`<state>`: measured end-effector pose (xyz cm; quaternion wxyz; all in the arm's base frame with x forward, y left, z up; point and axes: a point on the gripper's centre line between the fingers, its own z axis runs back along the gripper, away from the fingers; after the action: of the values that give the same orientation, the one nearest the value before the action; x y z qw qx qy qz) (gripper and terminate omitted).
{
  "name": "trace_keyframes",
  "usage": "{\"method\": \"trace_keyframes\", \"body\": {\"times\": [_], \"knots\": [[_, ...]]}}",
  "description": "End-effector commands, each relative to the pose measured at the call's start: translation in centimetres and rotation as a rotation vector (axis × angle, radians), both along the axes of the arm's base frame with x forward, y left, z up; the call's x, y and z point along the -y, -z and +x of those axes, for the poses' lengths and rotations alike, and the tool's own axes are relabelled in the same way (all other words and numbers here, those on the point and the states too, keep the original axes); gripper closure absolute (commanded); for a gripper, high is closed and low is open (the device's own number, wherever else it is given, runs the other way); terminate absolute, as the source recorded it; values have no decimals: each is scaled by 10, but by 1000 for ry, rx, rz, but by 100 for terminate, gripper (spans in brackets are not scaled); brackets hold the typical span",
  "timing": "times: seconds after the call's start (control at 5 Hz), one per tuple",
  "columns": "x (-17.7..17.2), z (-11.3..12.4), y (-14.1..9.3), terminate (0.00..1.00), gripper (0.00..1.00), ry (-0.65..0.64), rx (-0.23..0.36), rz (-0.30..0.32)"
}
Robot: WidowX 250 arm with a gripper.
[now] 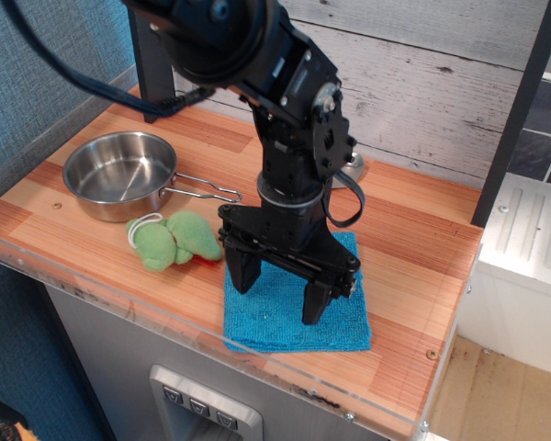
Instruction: Move the blue cloth to the right of the red spoon
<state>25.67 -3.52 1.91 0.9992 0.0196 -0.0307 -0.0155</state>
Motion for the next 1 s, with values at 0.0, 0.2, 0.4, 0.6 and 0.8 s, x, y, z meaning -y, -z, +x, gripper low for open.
{"method": "trace_keyframes", "body": {"times": [0.0,0.2,0.4,0.6,0.8], "knots": [[8,11,5,0,0,28,14,-25],[10,20,7,0,0,40,17,-26],[13,30,9,0,0,53,22,-39],[20,41,6,0,0,71,31,-42],[33,58,4,0,0,102,46,-57]]}}
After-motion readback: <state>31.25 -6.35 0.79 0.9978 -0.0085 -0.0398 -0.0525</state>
